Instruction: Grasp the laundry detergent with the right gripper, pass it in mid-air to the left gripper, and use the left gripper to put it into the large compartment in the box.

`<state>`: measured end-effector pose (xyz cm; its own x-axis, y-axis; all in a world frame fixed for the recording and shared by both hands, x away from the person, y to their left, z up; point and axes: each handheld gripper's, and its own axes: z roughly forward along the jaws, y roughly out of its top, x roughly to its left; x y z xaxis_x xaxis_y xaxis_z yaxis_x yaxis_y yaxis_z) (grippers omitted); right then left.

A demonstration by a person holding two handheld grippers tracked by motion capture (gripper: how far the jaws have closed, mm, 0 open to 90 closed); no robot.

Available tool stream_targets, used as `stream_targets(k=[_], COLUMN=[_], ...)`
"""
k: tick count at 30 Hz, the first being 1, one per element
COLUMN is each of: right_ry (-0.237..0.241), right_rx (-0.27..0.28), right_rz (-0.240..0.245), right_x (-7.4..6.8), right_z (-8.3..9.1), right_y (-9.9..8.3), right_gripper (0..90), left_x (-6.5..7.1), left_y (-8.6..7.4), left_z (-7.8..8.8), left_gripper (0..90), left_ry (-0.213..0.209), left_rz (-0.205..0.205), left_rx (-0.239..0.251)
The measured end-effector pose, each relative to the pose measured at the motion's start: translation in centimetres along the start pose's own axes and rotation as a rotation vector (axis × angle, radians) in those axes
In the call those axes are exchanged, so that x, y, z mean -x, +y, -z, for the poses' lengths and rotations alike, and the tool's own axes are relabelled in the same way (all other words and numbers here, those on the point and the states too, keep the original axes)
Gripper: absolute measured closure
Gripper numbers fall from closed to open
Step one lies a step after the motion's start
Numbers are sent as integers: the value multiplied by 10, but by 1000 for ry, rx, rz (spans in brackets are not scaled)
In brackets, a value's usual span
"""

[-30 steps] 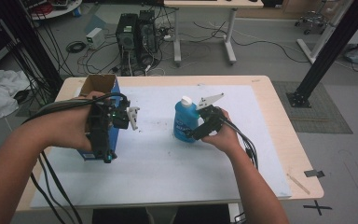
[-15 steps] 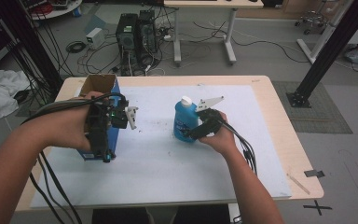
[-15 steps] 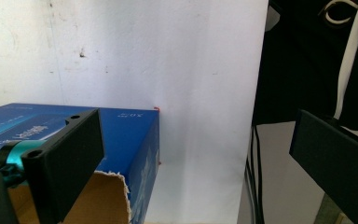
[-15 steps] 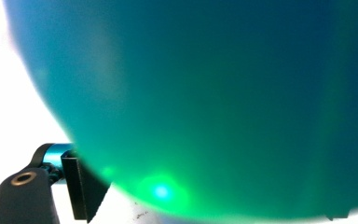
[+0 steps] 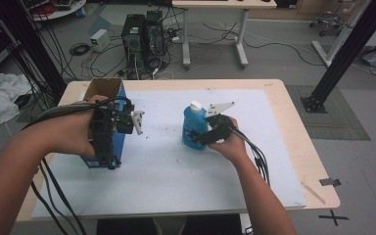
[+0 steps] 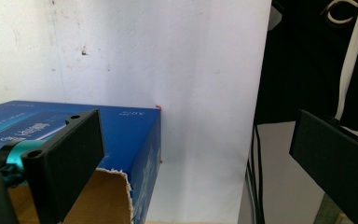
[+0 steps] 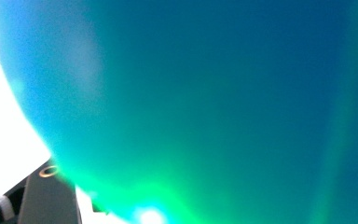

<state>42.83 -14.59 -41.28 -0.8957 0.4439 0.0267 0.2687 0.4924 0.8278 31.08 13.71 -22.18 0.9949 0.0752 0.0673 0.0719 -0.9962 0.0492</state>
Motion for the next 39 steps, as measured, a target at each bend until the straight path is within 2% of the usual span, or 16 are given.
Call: stream_targets(k=[10,20,39], right_ry=[5,-1,31], right_rx=[13,13,40], right_rz=[4,0,6], right_x=[0,0,0], right_z=[0,-1,-2], right_y=[-1,-2,-2], right_gripper=[315,346,438], left_x=[-1,-3,-9], left_y=[0,-2,-1], left_z=[-1,-2,-6], left_gripper=[32,32,32], left_ry=[-2,-2,-10], left_rz=[0,4,14], left_rx=[-2,-1,-6])
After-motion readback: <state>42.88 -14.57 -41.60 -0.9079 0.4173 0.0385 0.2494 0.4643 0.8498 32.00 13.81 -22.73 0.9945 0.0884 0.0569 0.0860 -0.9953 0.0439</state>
